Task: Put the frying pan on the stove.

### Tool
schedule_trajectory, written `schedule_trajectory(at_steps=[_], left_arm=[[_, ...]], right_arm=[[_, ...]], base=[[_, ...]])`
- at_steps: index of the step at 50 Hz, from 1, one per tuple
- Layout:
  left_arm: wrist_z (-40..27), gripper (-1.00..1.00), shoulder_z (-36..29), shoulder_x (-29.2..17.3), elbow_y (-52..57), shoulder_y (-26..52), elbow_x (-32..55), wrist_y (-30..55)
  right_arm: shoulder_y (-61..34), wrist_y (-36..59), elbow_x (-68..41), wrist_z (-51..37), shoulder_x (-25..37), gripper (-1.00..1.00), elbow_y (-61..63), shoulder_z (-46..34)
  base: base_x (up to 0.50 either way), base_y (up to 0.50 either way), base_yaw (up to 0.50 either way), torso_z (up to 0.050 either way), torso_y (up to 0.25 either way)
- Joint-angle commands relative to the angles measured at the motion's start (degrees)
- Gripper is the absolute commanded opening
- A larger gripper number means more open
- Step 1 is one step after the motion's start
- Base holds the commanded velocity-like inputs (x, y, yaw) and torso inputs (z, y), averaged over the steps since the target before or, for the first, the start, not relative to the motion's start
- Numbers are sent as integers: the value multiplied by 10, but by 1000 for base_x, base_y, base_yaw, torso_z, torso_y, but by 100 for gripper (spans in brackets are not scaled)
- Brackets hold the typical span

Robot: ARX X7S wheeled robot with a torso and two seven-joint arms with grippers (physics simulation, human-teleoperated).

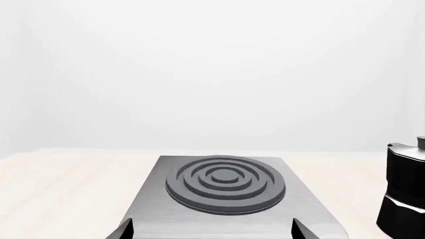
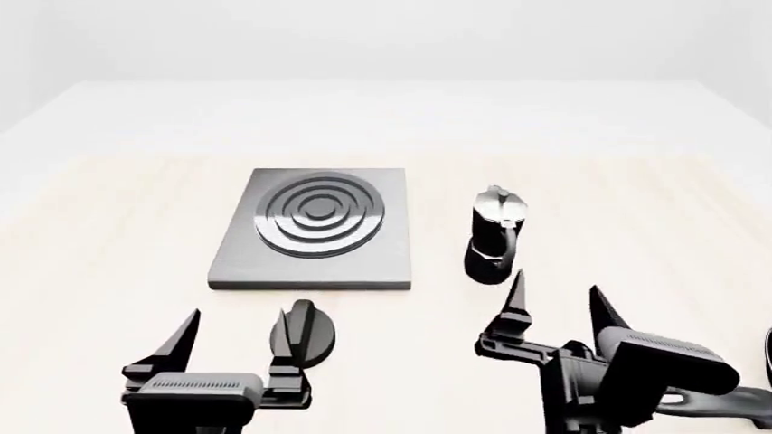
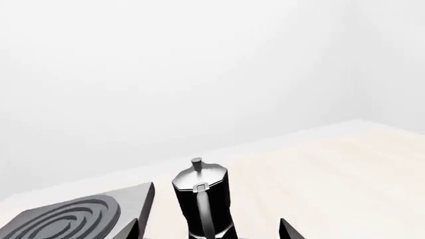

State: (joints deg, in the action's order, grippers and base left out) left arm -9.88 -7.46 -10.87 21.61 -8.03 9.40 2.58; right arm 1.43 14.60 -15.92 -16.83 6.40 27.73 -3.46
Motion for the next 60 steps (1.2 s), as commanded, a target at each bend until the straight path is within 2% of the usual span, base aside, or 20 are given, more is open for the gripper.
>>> schedule_trajectory(at_steps=[1, 3, 14, 21, 32, 33, 50, 60], left_arm=[[-3, 100, -4, -3, -4, 1, 4, -2], [-4, 100, -5, -4, -3, 1, 4, -2], [2, 100, -9, -10, 3, -3, 23, -3], [-2, 100, -6, -14, 3, -1, 28, -2], [-10, 100, -15, -19, -4, 3, 26, -5], [-11, 100, -13, -19, -4, 1, 30, -7], [-19, 100, -16, -29, -4, 4, 41, -8], [-24, 100, -14, -34, -2, 5, 50, -8]], right_arm=[[-28, -9, -9, -85, -39, 100, -23, 44], [-36, -13, -14, -88, -39, 100, -34, 43], [-126, -55, 80, -259, -55, 100, -139, 36], [-159, -80, 63, -309, -51, 100, -198, 28], [-190, -87, 54, -384, -48, 100, -208, 21], [-245, -76, 114, -466, -55, 100, -246, 28], [-264, -104, 92, -508, -37, 100, -294, 11], [-270, -97, 80, -537, -30, 100, -280, 20]], base=[[0, 0, 0, 0, 0], [0, 0, 0, 0, 0], [0, 0, 0, 0, 0], [0, 0, 0, 0, 0], [0, 0, 0, 0, 0], [0, 0, 0, 0, 0], [0, 0, 0, 0, 0], [0, 0, 0, 0, 0]])
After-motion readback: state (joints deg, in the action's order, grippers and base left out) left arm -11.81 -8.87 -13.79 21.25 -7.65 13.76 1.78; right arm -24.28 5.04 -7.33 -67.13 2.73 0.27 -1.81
